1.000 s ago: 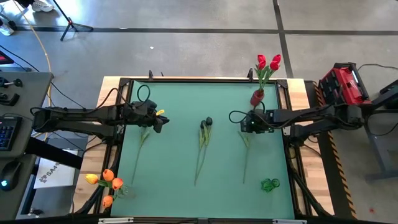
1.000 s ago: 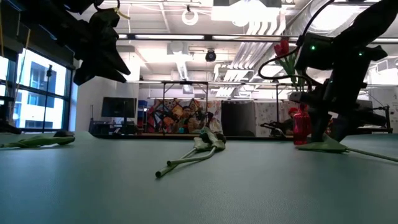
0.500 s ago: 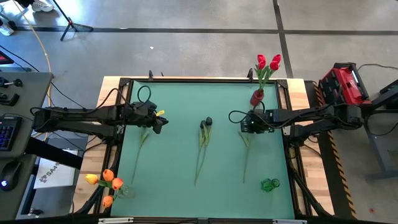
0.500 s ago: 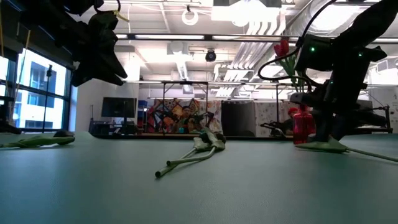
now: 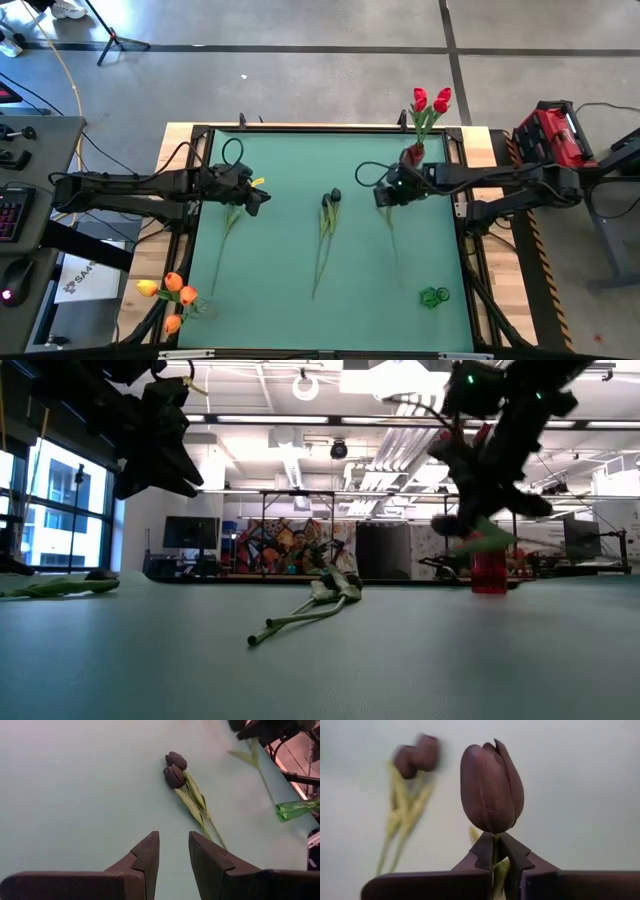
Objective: Sort flowers into vase by color
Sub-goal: Put the black tulip into the green vase
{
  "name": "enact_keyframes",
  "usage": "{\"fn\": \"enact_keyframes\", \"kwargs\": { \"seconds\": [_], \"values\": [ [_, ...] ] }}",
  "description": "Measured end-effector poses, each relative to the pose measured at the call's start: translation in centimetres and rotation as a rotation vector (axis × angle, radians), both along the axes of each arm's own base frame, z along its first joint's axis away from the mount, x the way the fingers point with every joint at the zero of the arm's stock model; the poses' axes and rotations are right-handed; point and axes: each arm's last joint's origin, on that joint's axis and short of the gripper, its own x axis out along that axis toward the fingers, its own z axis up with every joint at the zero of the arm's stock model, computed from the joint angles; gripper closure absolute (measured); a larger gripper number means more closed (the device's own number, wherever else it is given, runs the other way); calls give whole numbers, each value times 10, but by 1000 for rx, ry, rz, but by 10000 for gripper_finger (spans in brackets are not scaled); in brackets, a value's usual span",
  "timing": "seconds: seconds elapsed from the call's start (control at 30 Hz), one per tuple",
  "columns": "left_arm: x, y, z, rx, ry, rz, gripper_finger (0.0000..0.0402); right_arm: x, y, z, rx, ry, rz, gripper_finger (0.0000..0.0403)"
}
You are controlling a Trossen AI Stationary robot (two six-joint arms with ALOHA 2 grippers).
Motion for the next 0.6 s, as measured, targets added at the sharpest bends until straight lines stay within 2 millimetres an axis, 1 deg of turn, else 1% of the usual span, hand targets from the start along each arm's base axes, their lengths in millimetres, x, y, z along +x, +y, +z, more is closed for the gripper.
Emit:
{"fn": "enact_keyframes", "kwargs": {
  "seconds": [0.2, 0.4, 0.53, 0.6],
  "values": [
    [0, 0, 0, 2, 1, -3, 310, 13, 1, 52, -124, -26, 51, 401],
    [0, 0, 0, 4, 2, -4, 310, 19, 9, 102, -309, -63, 40, 402],
    [0, 0, 0, 5, 3, -5, 310, 17, 21, 128, -421, -107, 35, 402],
    [0, 0, 0, 5, 2, -5, 310, 11, 29, 140, -468, -149, 31, 402]
  ]
}}
